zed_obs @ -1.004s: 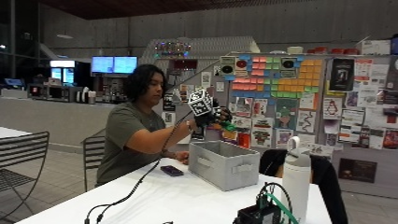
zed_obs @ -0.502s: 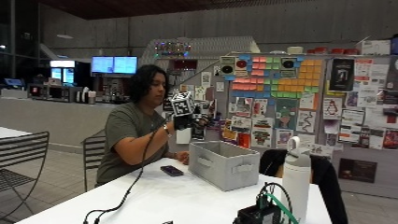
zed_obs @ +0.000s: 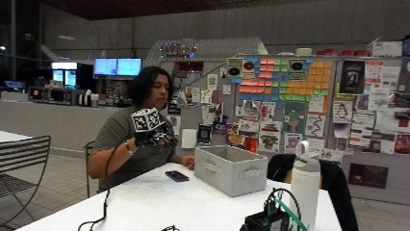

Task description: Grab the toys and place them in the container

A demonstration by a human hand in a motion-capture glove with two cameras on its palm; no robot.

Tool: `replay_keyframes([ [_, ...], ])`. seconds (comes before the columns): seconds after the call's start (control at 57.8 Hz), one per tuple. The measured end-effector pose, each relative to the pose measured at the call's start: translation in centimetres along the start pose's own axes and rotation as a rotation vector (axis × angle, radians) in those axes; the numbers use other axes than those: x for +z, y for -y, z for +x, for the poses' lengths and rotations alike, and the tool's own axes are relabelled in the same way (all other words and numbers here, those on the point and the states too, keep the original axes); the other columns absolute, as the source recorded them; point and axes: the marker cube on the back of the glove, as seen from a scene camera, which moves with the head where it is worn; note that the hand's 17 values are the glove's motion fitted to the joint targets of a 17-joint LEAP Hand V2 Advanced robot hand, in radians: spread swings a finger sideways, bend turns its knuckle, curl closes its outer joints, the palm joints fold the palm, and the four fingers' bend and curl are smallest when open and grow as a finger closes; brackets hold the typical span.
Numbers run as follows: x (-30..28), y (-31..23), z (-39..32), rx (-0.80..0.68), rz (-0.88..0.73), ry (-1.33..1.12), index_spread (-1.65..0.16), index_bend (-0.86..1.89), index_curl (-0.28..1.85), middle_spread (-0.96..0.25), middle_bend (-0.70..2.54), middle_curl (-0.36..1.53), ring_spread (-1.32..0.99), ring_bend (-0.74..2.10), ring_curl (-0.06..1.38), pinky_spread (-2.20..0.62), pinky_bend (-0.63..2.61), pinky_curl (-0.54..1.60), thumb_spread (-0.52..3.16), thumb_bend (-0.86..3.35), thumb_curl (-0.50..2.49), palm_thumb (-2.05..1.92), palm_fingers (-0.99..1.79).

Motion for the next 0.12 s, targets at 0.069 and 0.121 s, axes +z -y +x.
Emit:
replay_keyframes([
  [0.069,-0.2,-0.4,1.2,0.026,-0.004,0.018,-0.41,0.46,0.56,-0.1,0.36,0.47,-0.13,0.46,0.28,0.04,0.73,0.32,1.16,-0.05,0.28,-0.06,0.13],
  [0.121,-0.2,-0.5,1.5,0.033,-0.004,0.029,-0.41,0.45,0.55,-0.1,0.35,0.46,-0.13,0.46,0.28,0.04,0.72,0.32,1.16,-0.05,0.27,-0.06,0.13],
])
